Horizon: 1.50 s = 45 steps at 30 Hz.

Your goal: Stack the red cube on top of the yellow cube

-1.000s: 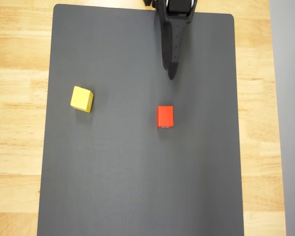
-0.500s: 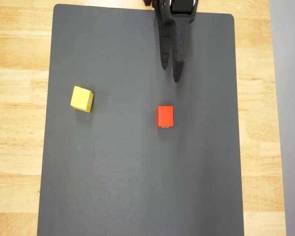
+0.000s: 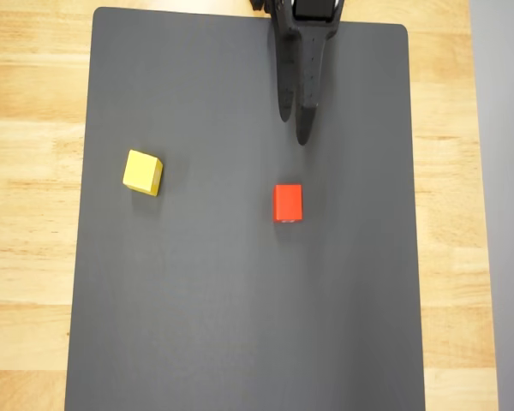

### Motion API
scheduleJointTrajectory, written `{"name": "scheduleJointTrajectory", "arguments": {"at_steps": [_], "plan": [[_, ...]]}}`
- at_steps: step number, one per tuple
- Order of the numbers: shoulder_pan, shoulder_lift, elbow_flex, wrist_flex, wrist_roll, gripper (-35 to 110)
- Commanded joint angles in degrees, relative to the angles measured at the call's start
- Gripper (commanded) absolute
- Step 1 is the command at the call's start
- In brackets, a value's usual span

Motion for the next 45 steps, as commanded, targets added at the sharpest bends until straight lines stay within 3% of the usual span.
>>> {"name": "scheduleJointTrajectory", "arguments": {"at_steps": [1, 21, 45], "plan": [[1.0, -13.3, -6.6, -3.9, 0.8, 28], [1.9, -35.7, -11.4, -8.7, 3.3, 26], [-1.1, -55.5, -26.5, -1.1, 1.2, 25]]}}
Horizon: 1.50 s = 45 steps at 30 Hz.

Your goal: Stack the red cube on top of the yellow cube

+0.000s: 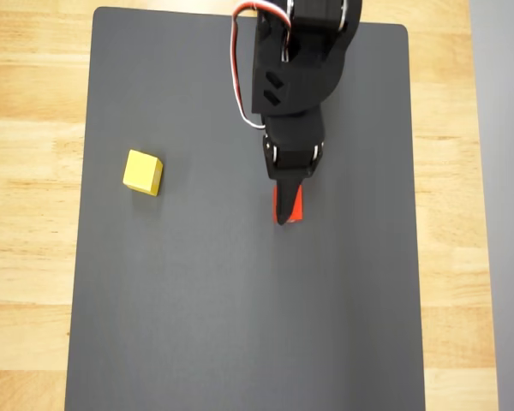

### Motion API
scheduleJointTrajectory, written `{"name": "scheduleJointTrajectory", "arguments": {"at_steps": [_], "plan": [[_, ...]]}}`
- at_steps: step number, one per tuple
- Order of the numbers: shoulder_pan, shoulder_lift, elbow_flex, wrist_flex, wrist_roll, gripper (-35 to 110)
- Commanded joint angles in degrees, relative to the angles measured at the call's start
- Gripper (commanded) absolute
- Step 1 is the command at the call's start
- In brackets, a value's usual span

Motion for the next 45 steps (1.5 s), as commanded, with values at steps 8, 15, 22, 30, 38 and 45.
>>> {"name": "scheduleJointTrajectory", "arguments": {"at_steps": [8, 15, 22, 30, 38, 45], "plan": [[-0.5, -5.9, -7.1, 4.1, -1.1, 24], [-0.4, -9.1, -9.8, 5.6, -1.0, 24], [-0.5, -13.3, -13.7, 7.7, -1.1, 21], [-0.7, -16.3, -16.6, 9.0, -1.1, 14], [-1.1, -16.4, -16.8, 8.9, -1.7, 6], [-0.6, -15.9, -16.8, 8.7, -2.3, 0]]}}
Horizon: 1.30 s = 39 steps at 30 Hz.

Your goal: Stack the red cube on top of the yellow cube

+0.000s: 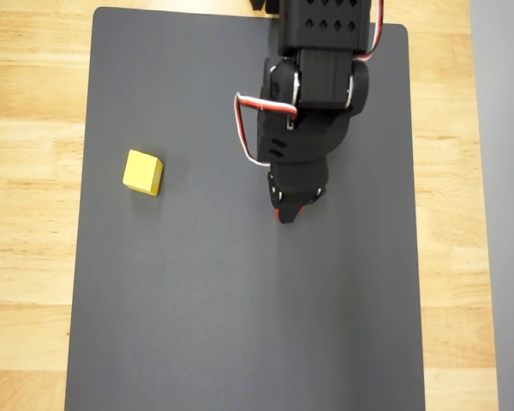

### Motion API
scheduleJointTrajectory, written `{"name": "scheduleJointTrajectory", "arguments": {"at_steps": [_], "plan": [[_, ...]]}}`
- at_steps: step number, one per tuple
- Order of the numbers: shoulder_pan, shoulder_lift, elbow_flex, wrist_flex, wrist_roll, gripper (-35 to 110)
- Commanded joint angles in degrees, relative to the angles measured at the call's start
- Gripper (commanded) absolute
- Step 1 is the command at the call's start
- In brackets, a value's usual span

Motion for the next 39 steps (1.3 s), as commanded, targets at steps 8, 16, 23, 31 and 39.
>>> {"name": "scheduleJointTrajectory", "arguments": {"at_steps": [8, 16, 23, 31, 39], "plan": [[1.2, 5.0, -1.1, 1.1, -1.0, 0], [2.3, 8.6, -4.1, 5.3, -1.2, 0], [6.3, 11.5, -5.5, 6.7, -1.7, 0], [8.4, 14.5, -8.0, 9.5, -2.2, 0], [12.7, 19.8, -10.7, 13.8, -2.7, 0]]}}
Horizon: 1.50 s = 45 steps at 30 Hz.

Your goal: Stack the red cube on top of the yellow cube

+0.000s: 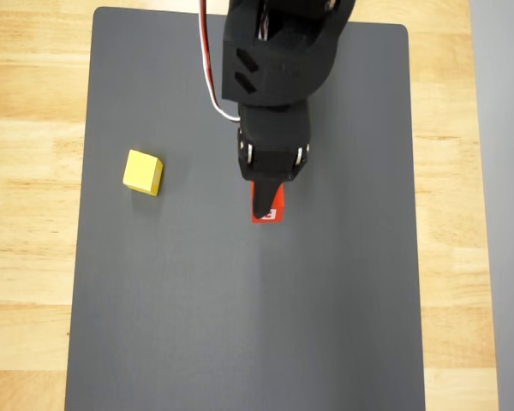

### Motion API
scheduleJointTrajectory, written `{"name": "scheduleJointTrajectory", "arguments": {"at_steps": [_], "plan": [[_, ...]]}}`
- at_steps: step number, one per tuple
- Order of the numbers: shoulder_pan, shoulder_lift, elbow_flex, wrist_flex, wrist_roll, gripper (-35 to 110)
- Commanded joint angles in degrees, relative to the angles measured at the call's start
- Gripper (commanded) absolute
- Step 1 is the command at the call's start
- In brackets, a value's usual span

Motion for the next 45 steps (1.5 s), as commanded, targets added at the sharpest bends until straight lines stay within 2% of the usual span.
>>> {"name": "scheduleJointTrajectory", "arguments": {"at_steps": [1, 18, 27, 33, 45], "plan": [[3.3, 4.0, -2.7, 1.5, -1.1, 0], [19.9, 2.5, -1.9, 1.3, -6.3, 0], [29.7, -0.8, -1.8, -2.0, -10.4, 0], [32.1, -3.0, -2.7, -6.2, -11.1, 0], [33.5, -8.4, -6.8, -8.0, -10.3, 0]]}}
